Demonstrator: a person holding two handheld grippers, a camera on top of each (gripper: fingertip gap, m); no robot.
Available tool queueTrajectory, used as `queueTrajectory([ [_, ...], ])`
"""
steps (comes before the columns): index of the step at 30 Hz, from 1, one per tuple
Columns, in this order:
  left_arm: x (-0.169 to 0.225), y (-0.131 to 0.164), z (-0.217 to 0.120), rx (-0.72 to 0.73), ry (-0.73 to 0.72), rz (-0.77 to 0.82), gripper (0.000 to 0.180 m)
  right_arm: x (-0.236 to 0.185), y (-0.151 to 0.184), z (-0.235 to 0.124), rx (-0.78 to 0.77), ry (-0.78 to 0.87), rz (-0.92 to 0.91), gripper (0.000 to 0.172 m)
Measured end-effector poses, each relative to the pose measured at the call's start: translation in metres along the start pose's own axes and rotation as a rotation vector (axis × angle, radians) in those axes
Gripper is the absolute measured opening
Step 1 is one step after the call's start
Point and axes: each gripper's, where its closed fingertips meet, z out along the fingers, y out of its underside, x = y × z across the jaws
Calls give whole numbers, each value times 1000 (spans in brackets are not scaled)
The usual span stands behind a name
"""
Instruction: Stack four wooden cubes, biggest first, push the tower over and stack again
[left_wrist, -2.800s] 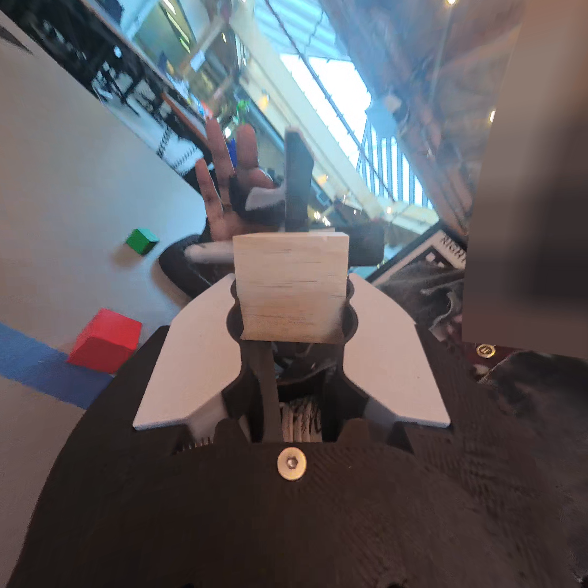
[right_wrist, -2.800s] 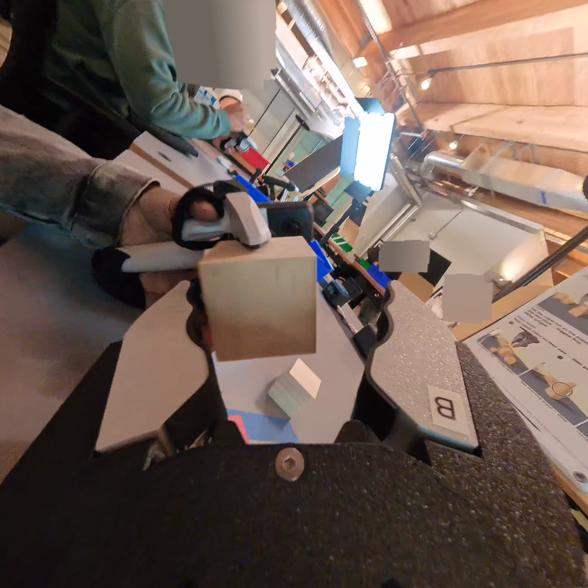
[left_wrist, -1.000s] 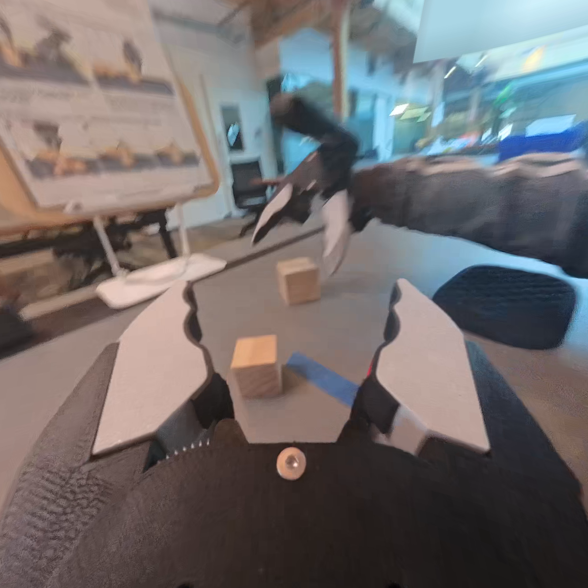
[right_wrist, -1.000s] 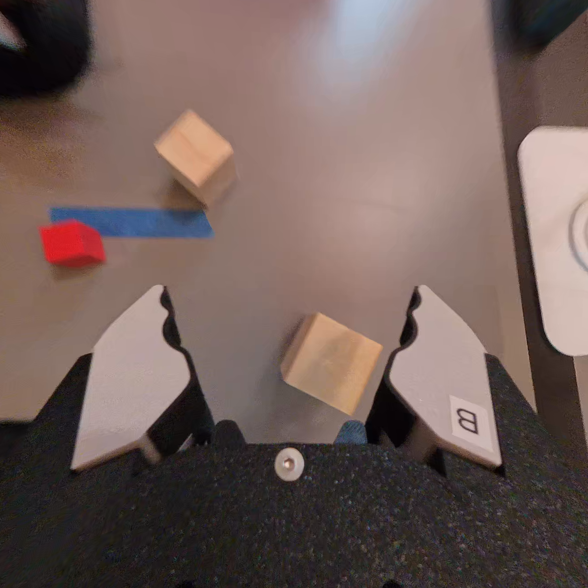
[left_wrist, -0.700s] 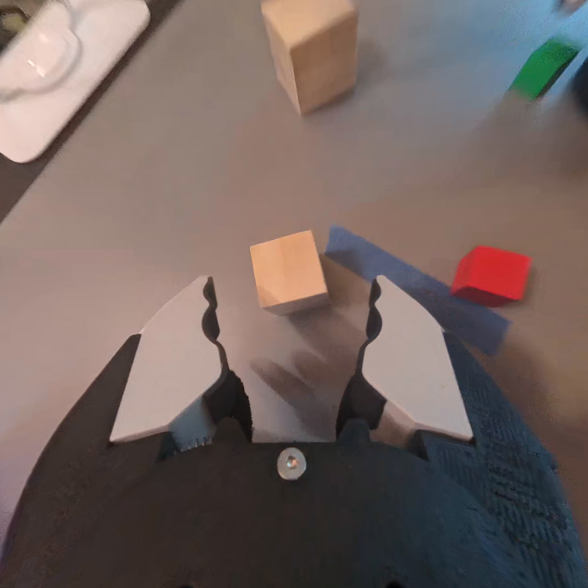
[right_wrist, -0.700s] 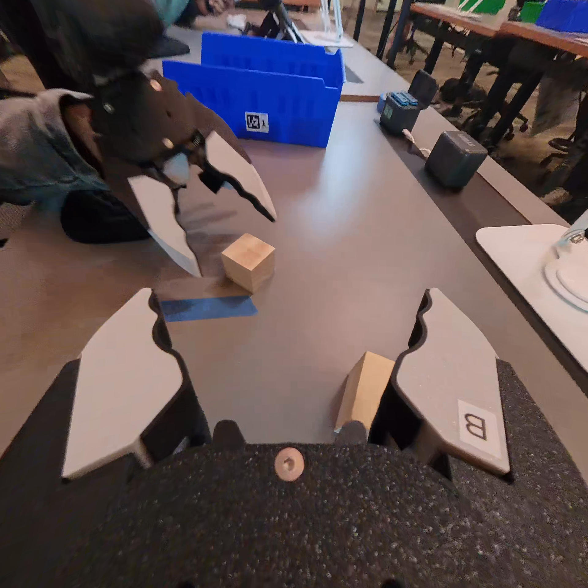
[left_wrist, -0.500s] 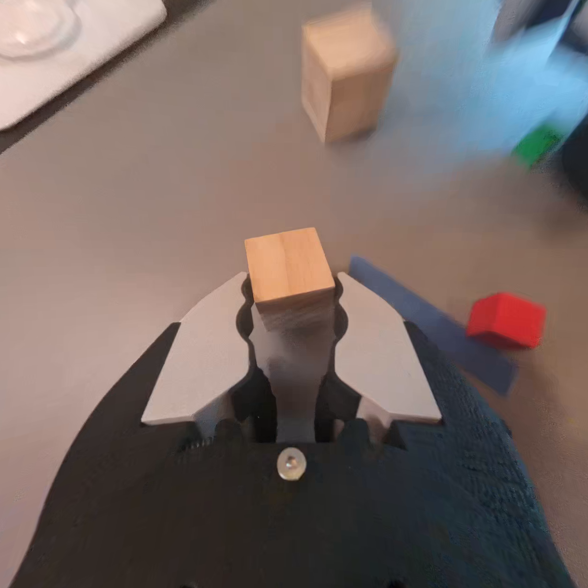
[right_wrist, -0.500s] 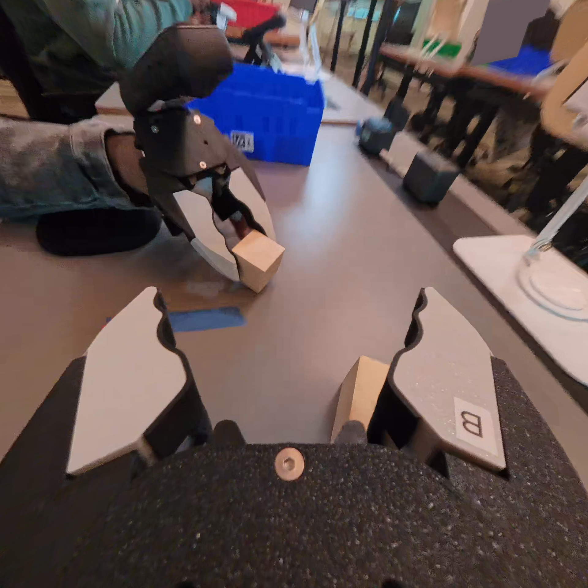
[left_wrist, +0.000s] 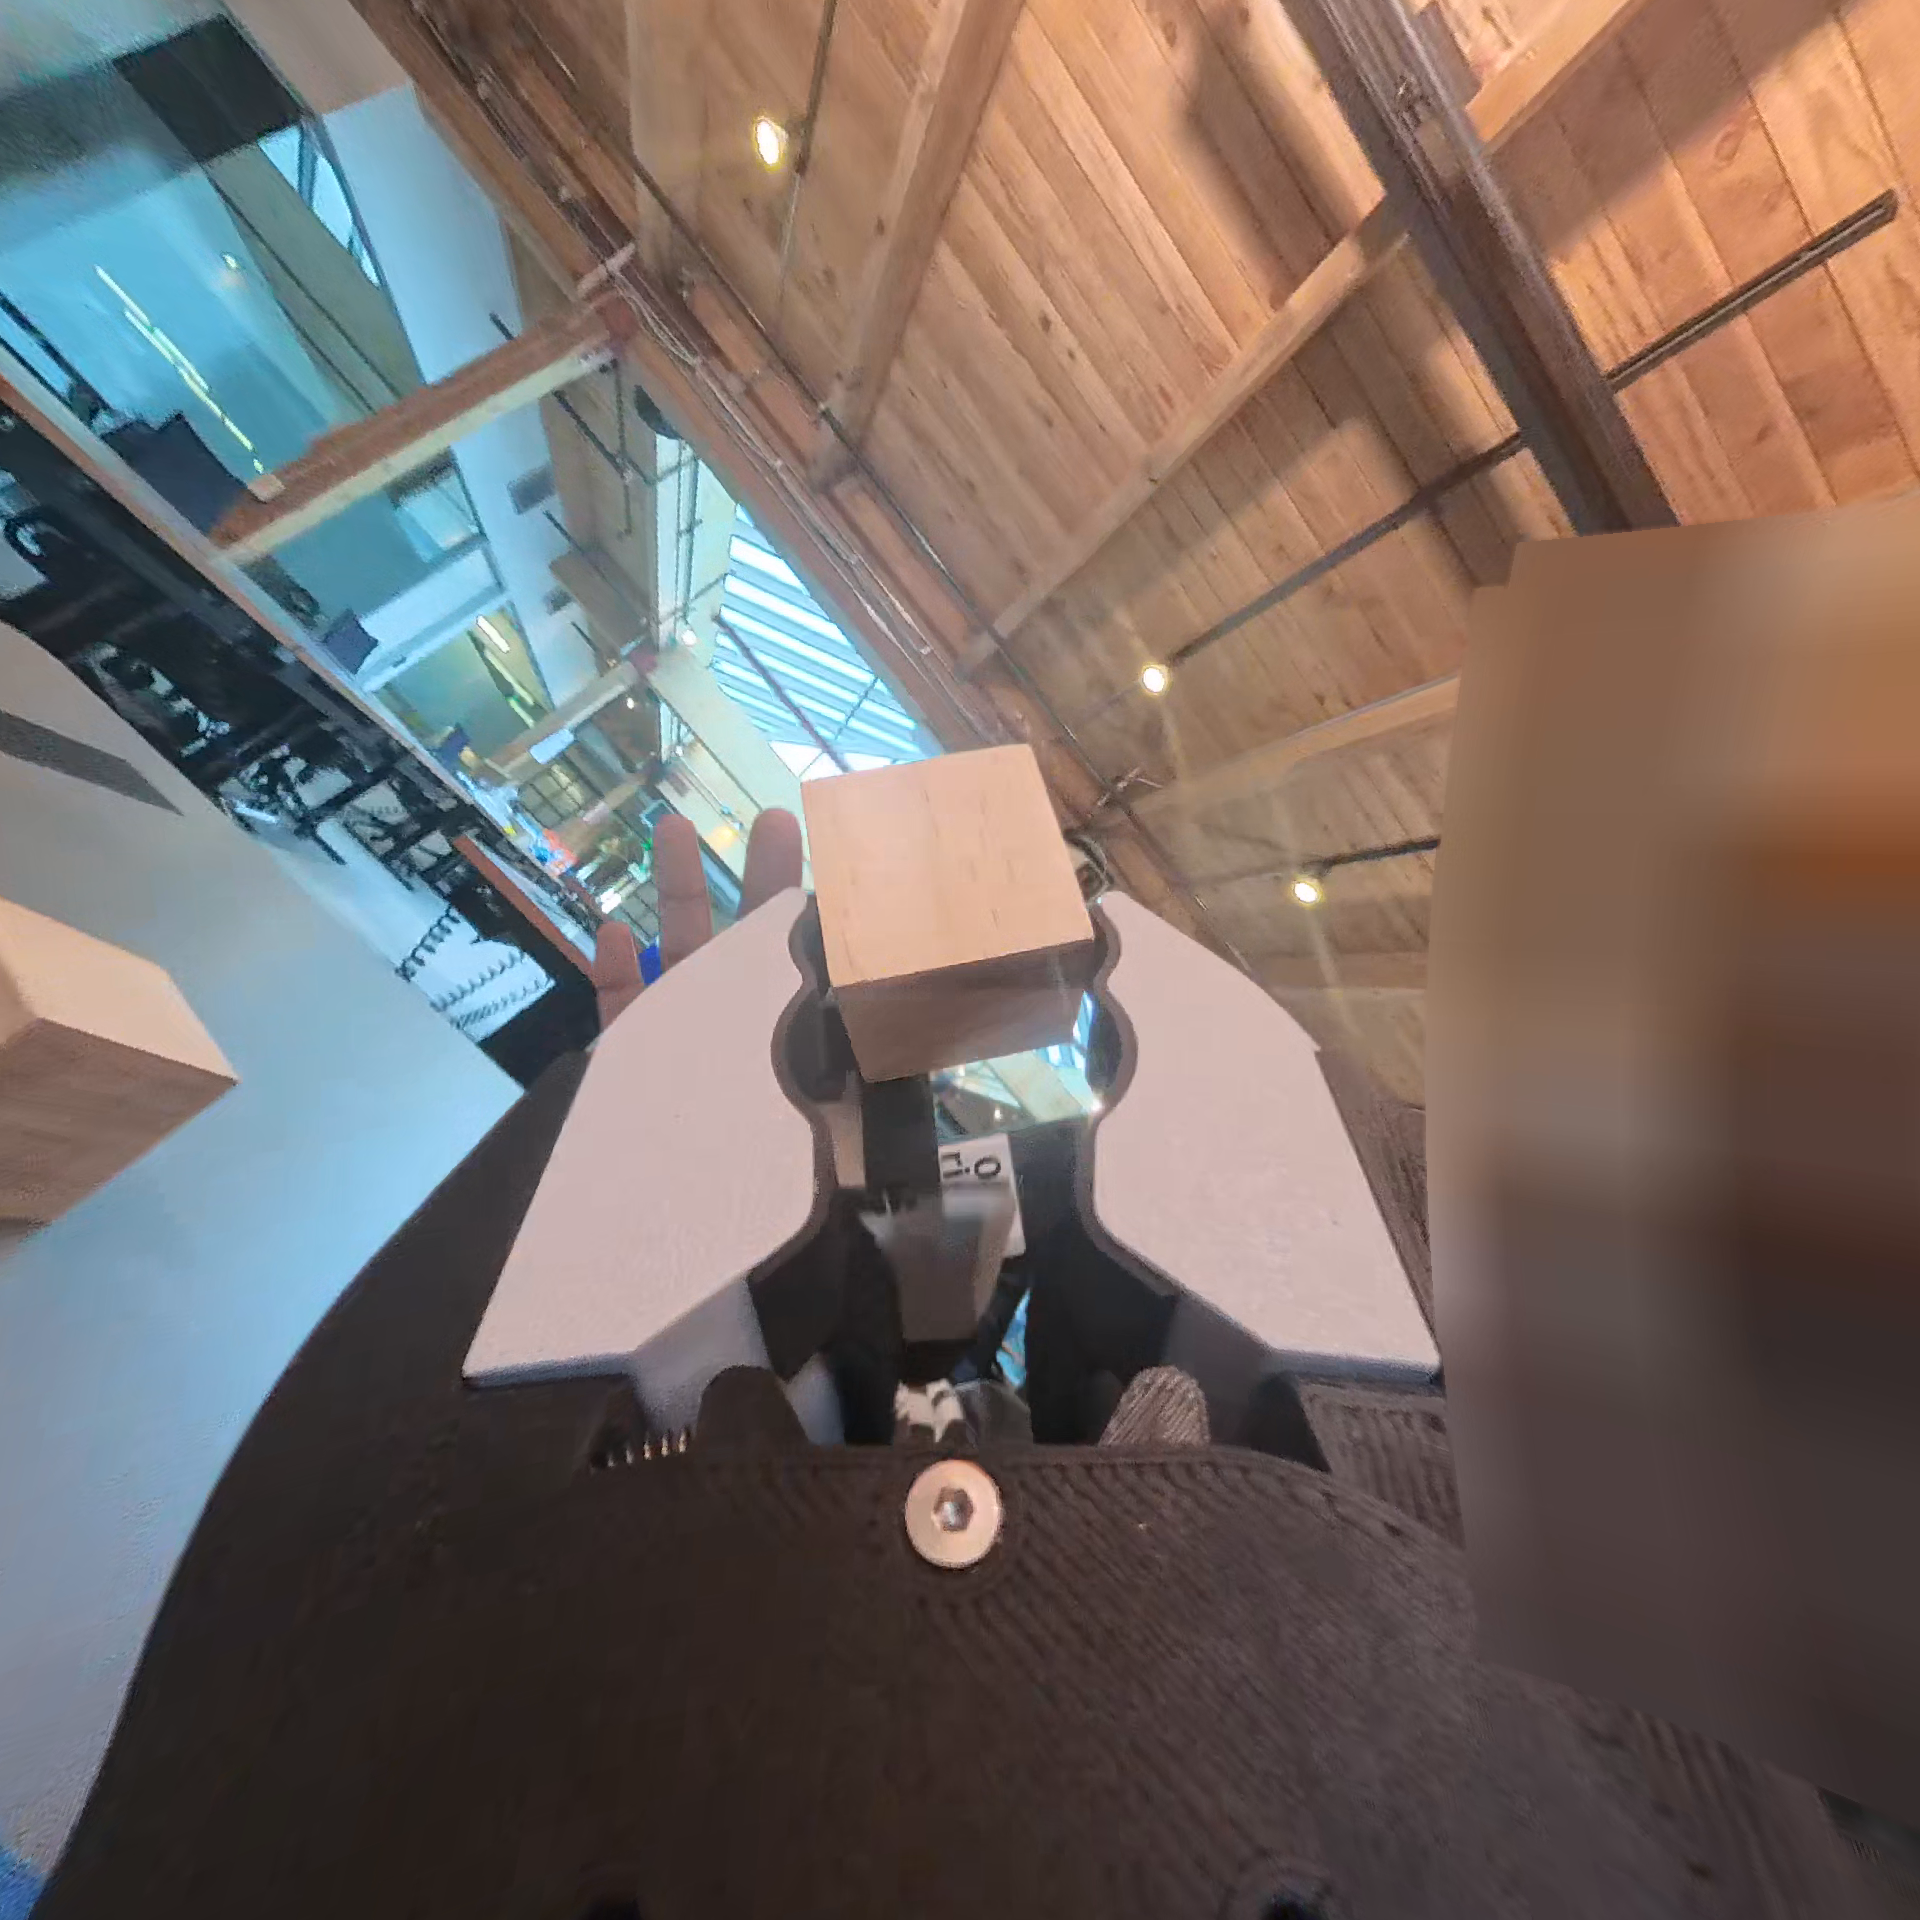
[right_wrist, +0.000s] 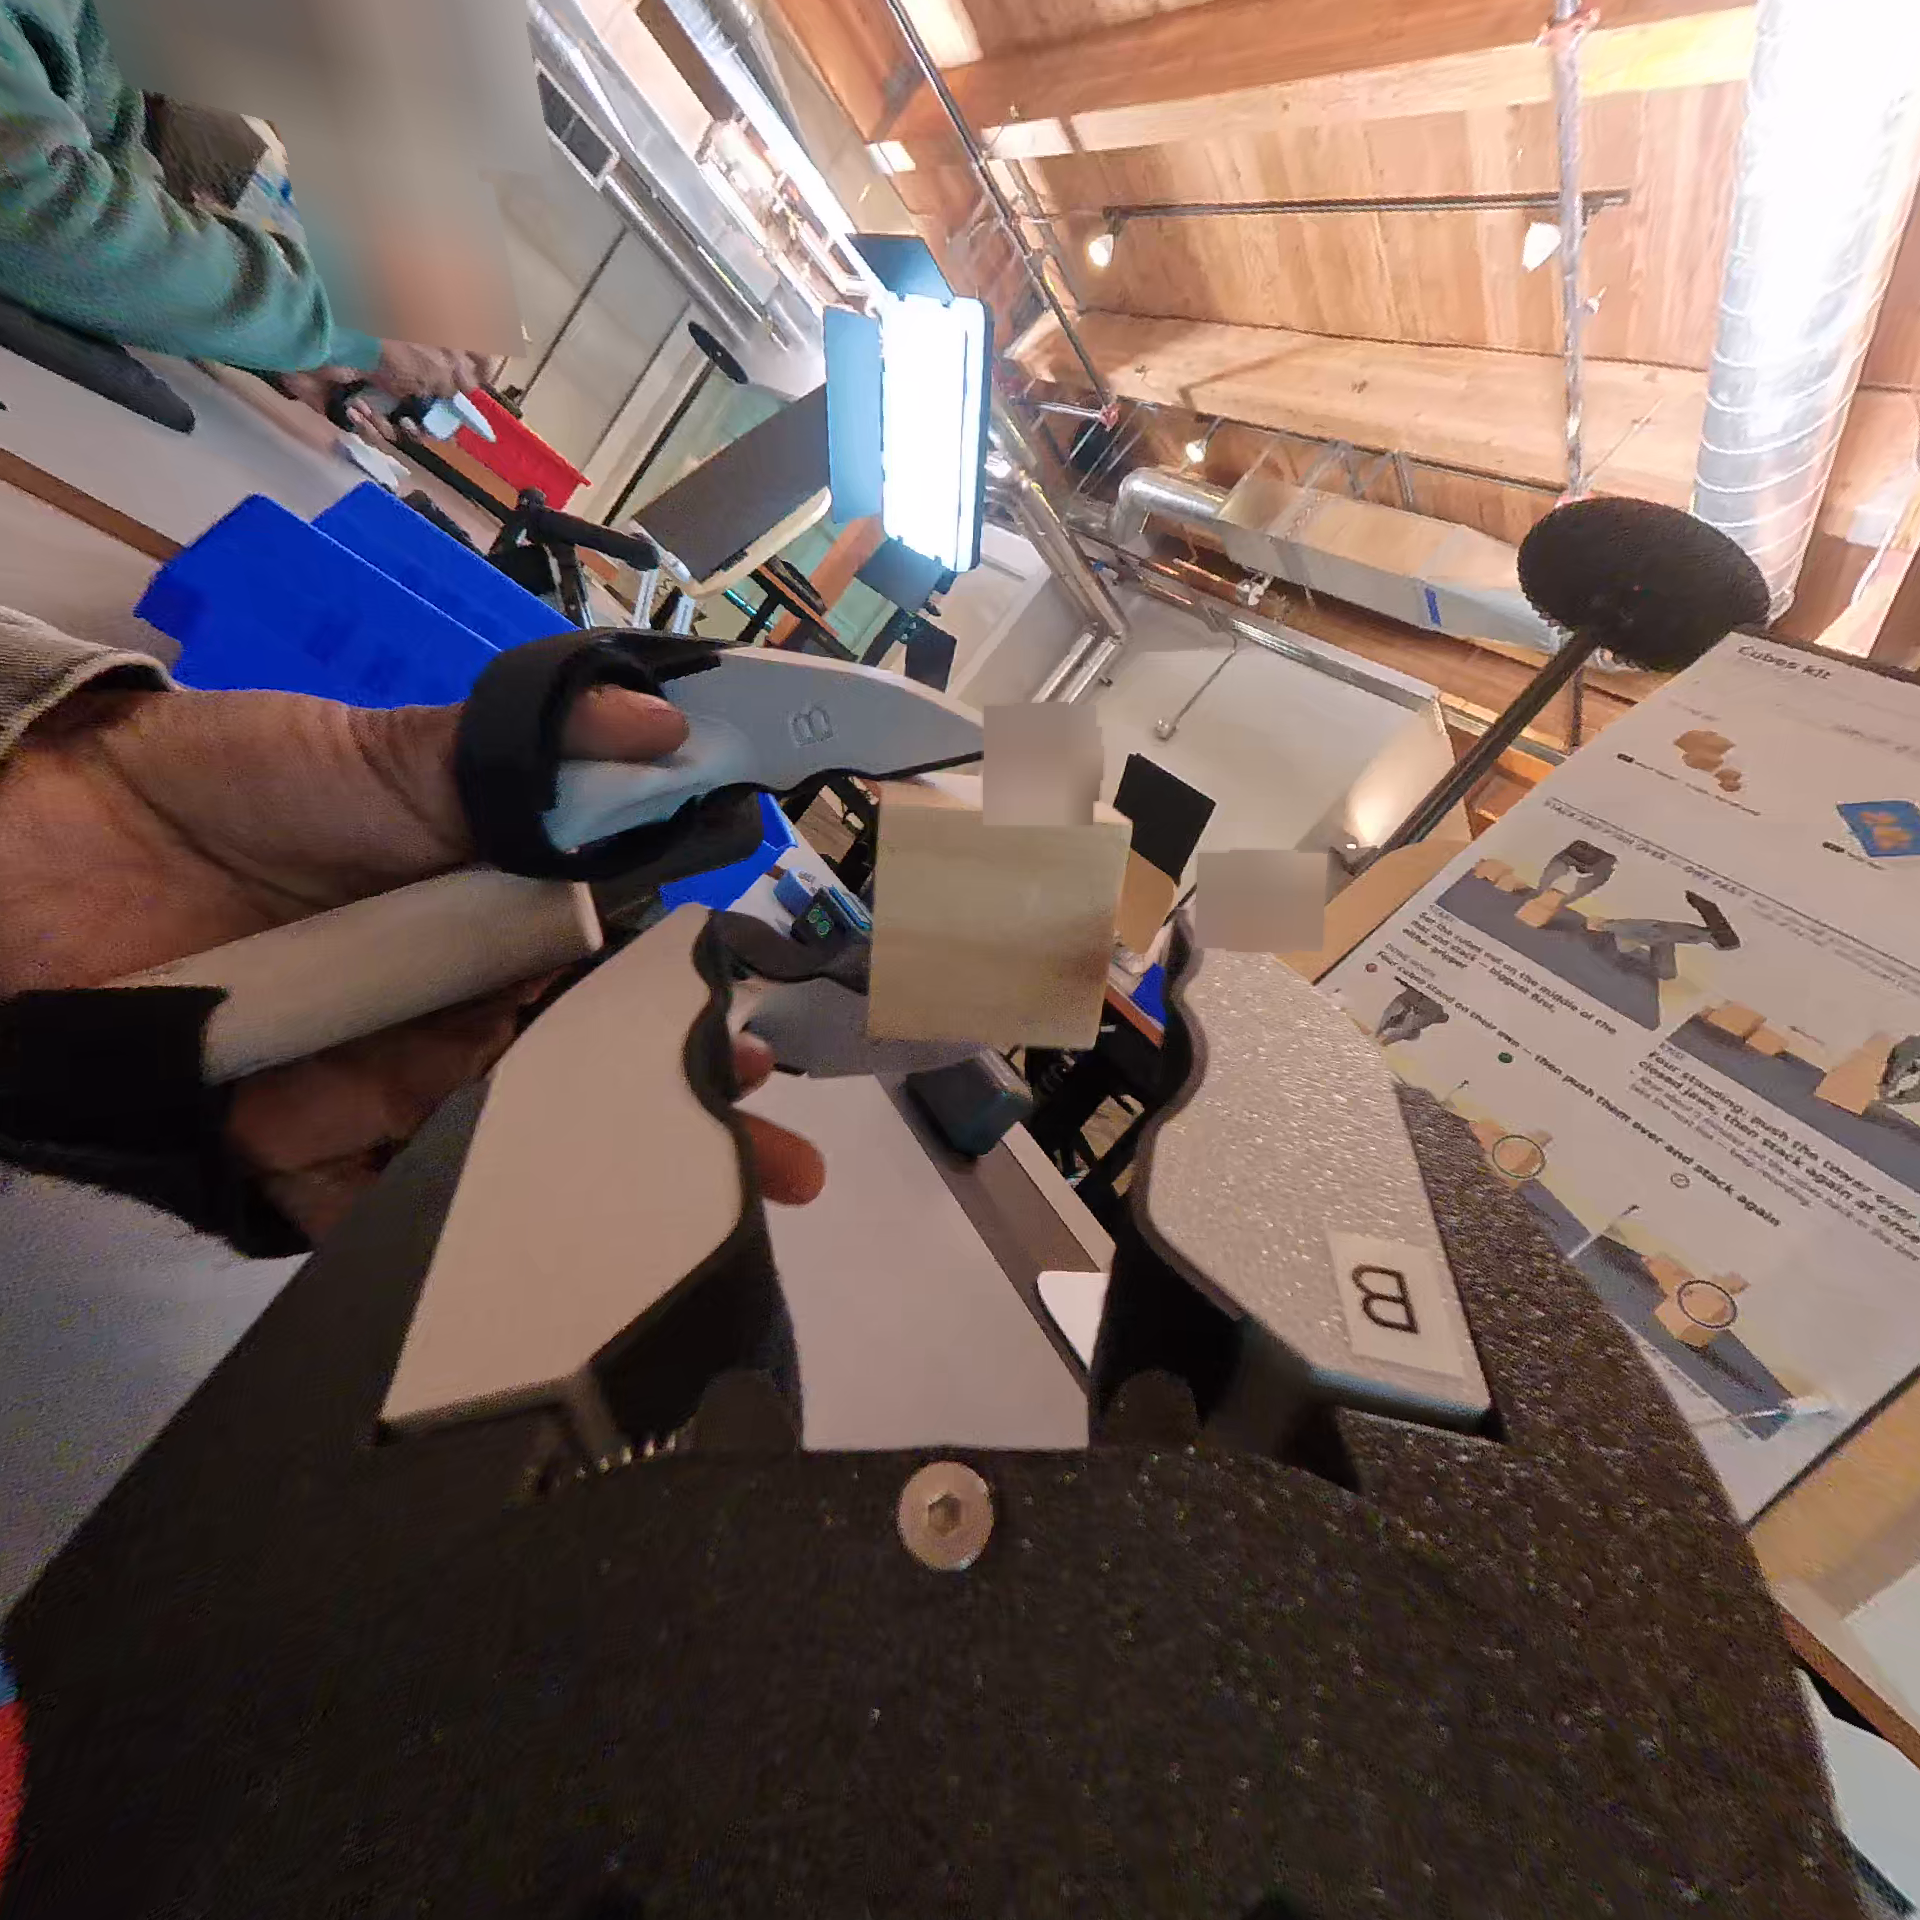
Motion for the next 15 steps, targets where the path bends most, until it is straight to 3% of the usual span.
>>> queueTrajectory([
  [3, -5, 14, 2, -58, -13, -1, 47, 4, 1, -4, -7, 0, -17, 46],
  [6, -2, 20, 3, -153, -36, 89, 48, 4, -3, -8, -8, -77, 13, 45],
  [7, 0, 20, 2, -189, -59, 172, 56, 7, -3, -10, -12, -107, 31, 45],
  [9, -7, 13, -5, -252, -199, 407, 97, 20, 0, -18, -47, -168, 72, 45],
  [11, -29, 3, -25, -388, -430, 776, 126, 39, 15, -29, -158, -251, 112, 46],
  [13, -51, -7, -52, -566, -622, 1122, 134, 65, 41, -41, -365, -299, 130, 46],
  [15, -58, -4, -62, -642, -651, 1218, 139, 96, 77, -54, -674, -297, 109, 45],
])
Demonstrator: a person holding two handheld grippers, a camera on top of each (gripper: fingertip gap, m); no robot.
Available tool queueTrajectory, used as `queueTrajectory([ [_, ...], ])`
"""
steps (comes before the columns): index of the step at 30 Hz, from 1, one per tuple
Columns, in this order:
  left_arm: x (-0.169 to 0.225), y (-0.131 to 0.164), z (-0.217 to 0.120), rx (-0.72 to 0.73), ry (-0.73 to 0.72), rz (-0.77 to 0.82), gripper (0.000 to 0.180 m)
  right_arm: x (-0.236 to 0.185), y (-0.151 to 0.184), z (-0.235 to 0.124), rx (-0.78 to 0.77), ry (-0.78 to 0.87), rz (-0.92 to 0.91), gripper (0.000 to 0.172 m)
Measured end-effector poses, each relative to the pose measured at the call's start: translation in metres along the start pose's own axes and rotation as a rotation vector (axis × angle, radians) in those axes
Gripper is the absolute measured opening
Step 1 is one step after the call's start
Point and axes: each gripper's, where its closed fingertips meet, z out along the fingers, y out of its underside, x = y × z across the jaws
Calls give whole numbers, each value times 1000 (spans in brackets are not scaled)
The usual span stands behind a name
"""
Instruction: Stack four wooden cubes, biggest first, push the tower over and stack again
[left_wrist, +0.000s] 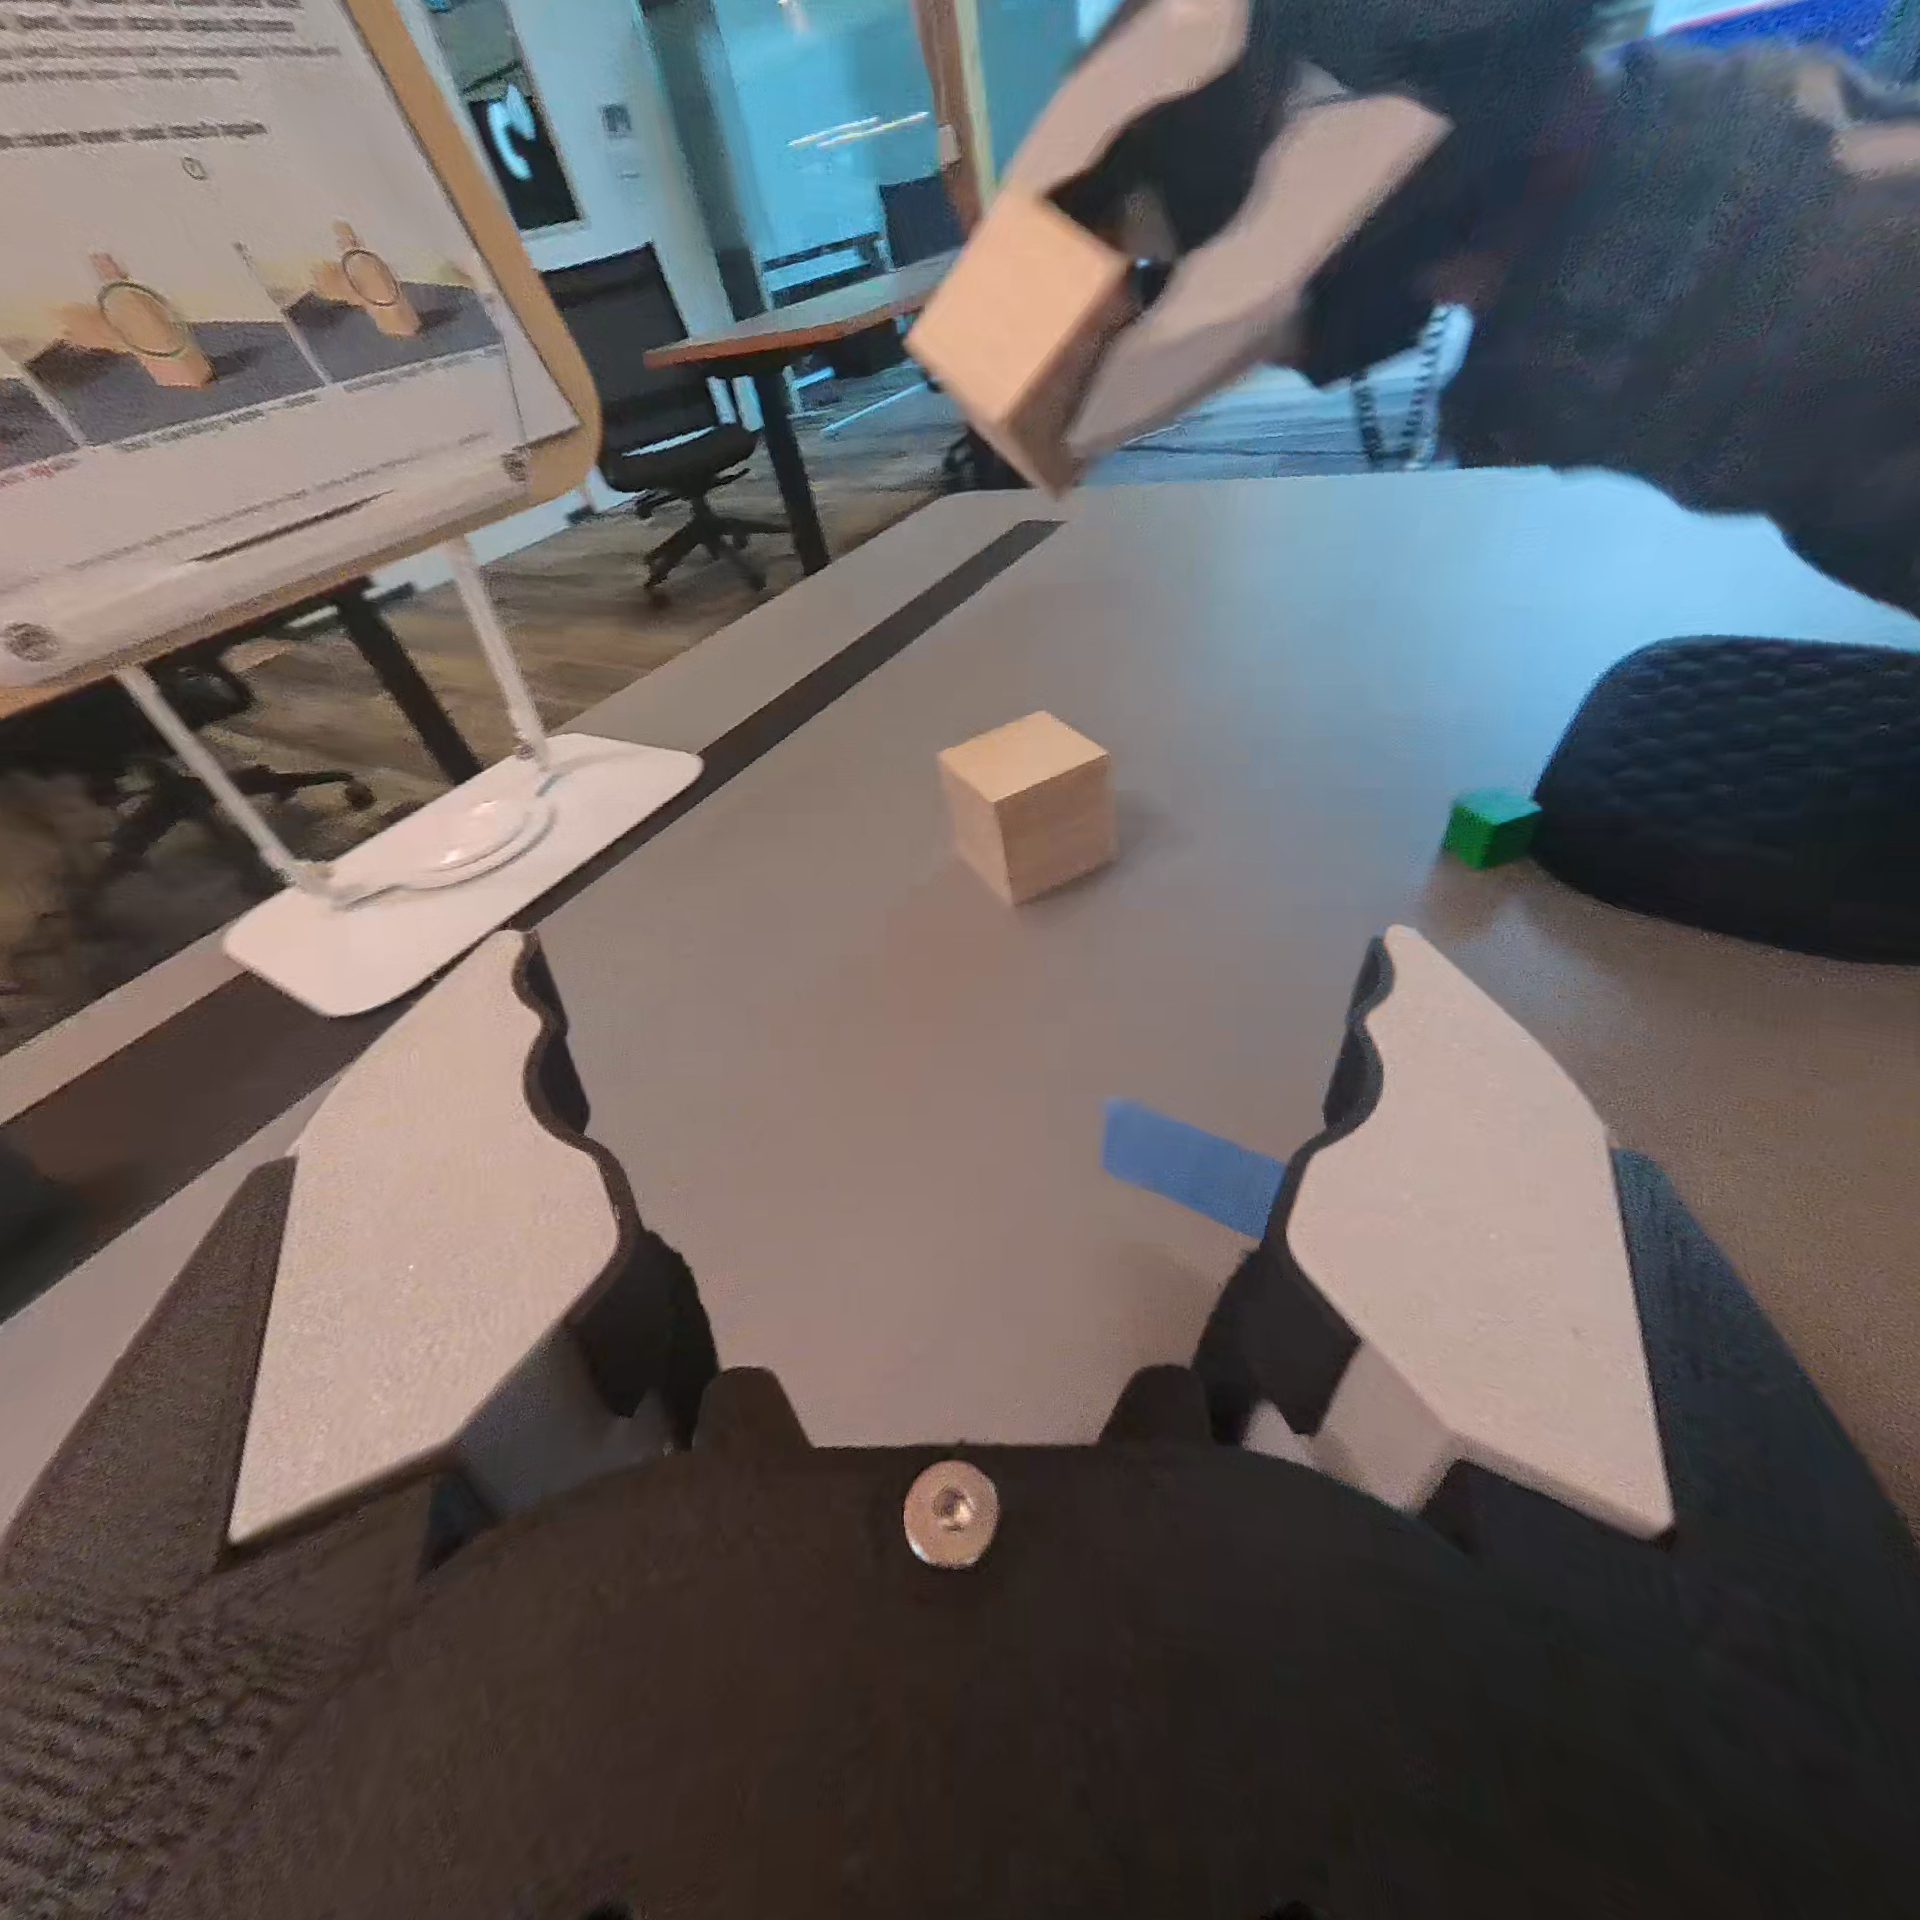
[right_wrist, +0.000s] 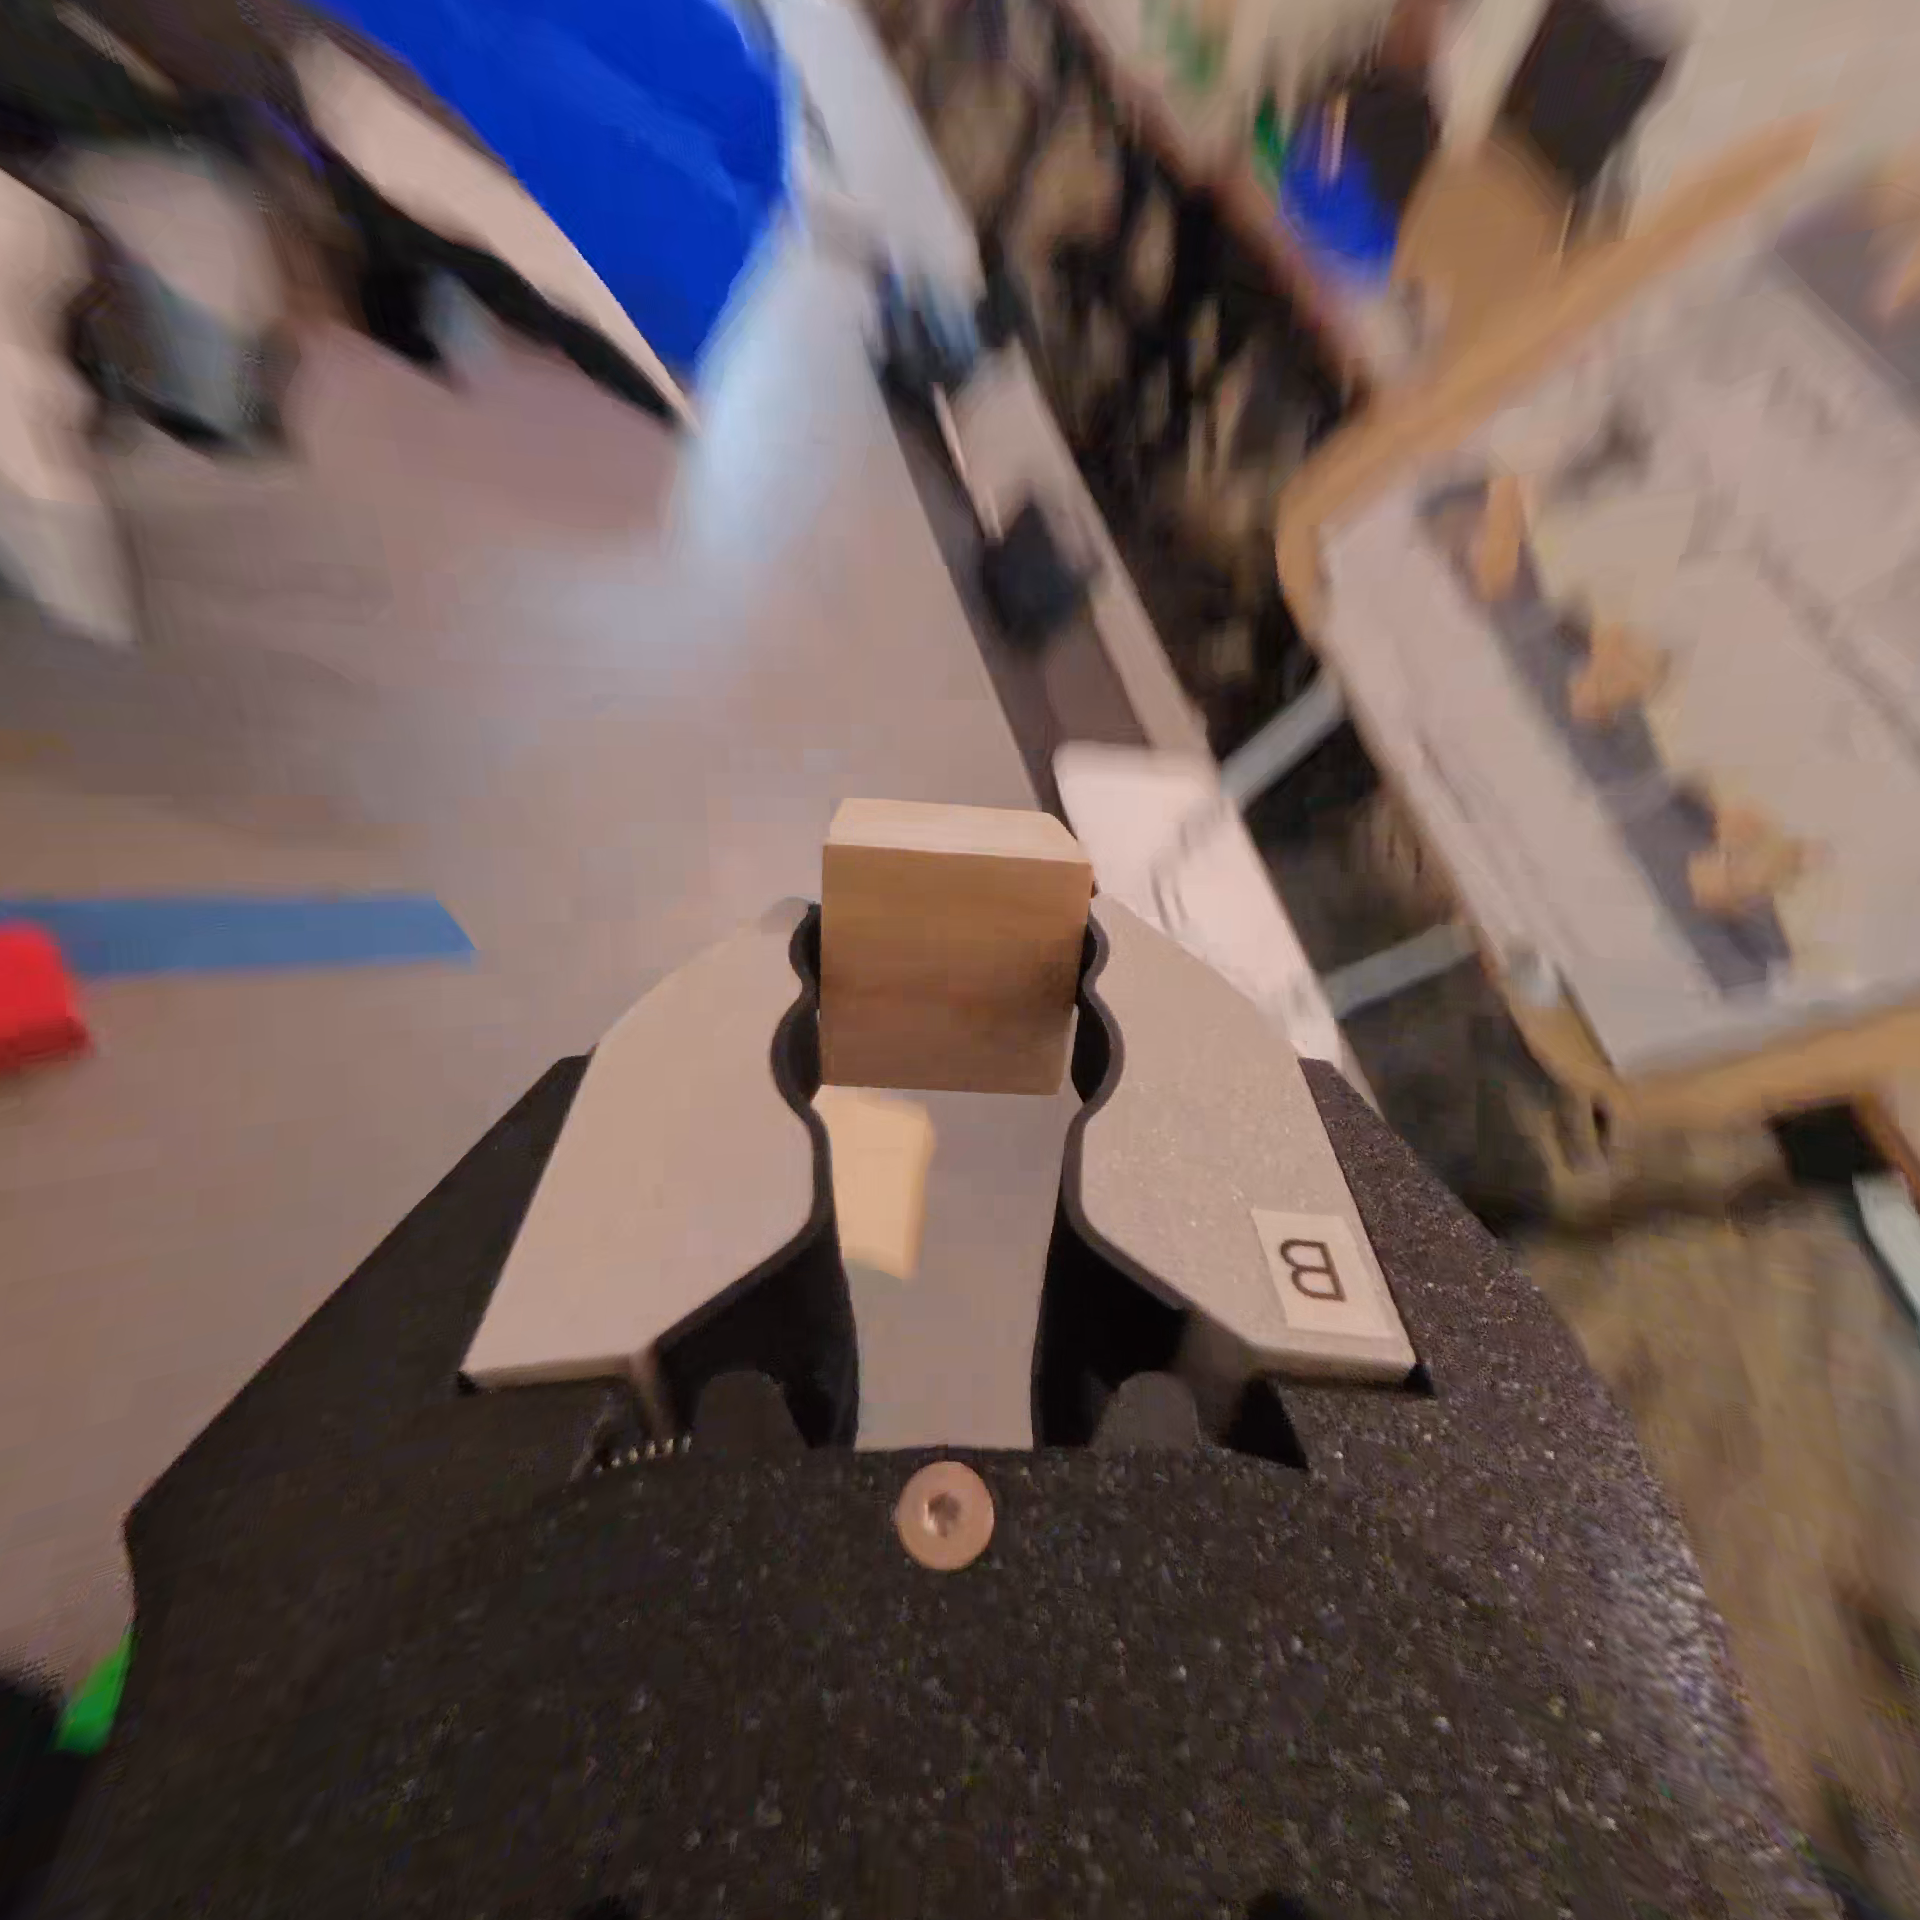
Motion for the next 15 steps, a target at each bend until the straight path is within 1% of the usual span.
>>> queueTrajectory([
  [1, 8, -1, 1, 20, 43, -23, 139, 14, 19, 0, -170, -3, 38, 45],
  [3, 20, -6, 4, 53, 124, -89, 139, 26, 48, 1, -464, -84, 180, 46],
  [4, 23, -6, 5, 53, 140, -98, 139, 25, 55, 4, -559, -141, 249, 46],
  [5, 24, -4, 6, 46, 144, -95, 139, 21, 59, 9, -618, -214, 299, 46],
  [7, 24, -2, 6, 45, 145, -100, 139, 8, 62, 19, -702, -337, 364, 46],
  [9, 26, -2, 7, 47, 159, -120, 139, -3, 67, 28, -772, -388, 365, 46],
  [11, 27, 0, 7, 40, 165, -124, 139, -14, 72, 35, -800, -423, 347, 46],
  [15, 28, -1, 7, 52, 174, -137, 139, -27, 87, 41, -841, -423, 338, 46],
])
